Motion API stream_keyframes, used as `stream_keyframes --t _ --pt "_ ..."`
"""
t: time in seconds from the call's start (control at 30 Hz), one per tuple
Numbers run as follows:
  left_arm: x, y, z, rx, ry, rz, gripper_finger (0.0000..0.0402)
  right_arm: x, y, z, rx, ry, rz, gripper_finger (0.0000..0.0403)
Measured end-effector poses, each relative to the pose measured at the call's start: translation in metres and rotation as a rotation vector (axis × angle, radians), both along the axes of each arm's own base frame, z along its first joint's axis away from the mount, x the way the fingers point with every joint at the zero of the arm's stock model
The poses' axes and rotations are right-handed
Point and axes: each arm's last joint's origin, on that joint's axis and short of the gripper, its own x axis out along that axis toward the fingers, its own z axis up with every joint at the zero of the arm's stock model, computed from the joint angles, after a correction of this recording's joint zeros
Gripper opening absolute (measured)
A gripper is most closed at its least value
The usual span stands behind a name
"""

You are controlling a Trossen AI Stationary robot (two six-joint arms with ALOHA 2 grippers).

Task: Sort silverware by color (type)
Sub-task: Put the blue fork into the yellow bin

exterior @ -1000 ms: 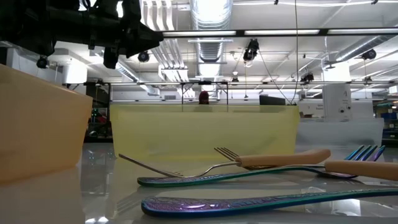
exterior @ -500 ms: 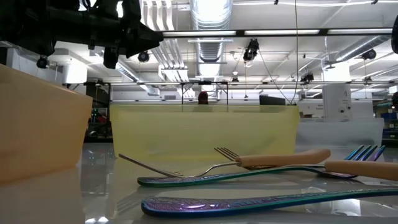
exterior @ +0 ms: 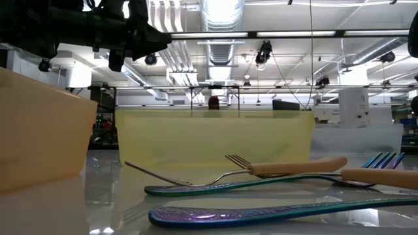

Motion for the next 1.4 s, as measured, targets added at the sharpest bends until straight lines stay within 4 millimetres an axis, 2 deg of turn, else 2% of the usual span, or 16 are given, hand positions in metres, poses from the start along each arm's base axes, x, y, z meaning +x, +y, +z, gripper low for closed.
stream_keyframes --t 0.2,0.53,0.77,0.93,1.13,1.27,1.4 --pt "0.0 0.0 0.0 0.0 0.0 0.0 0.0078 0.0 0.0 0.0 -0.003 -0.003 0.006 0.0075" --pt "0.0 0.0 0.0 0.0 0.0 0.0 0.0078 -0.001 0.001 0.0 0.027 0.029 -0.001 0.0015" --pt "0.0 0.0 0.0 0.0 0.001 -0.001 0.0078 -0.003 -0.001 0.001 0.023 0.064 -0.006 0.0011" --pt "0.0 0.0 0.0 0.001 0.004 -0.001 0.0078 -0.004 -0.002 0.011 -0.014 0.112 -0.002 0.0011" --pt "0.0 0.0 0.0 -0.002 0.001 -0.002 0.0078 0.012 -0.005 0.025 -0.088 -0.038 0.042 0.001" --pt "0.0 0.0 0.0 -0.006 -0.002 -0.003 0.0078 0.031 -0.016 0.037 -0.195 -0.162 0.02 0.001" --pt "0.0 0.0 0.0 -0.008 -0.003 -0.003 0.0078 0.049 -0.027 0.052 -0.183 -0.221 -0.018 0.0009"
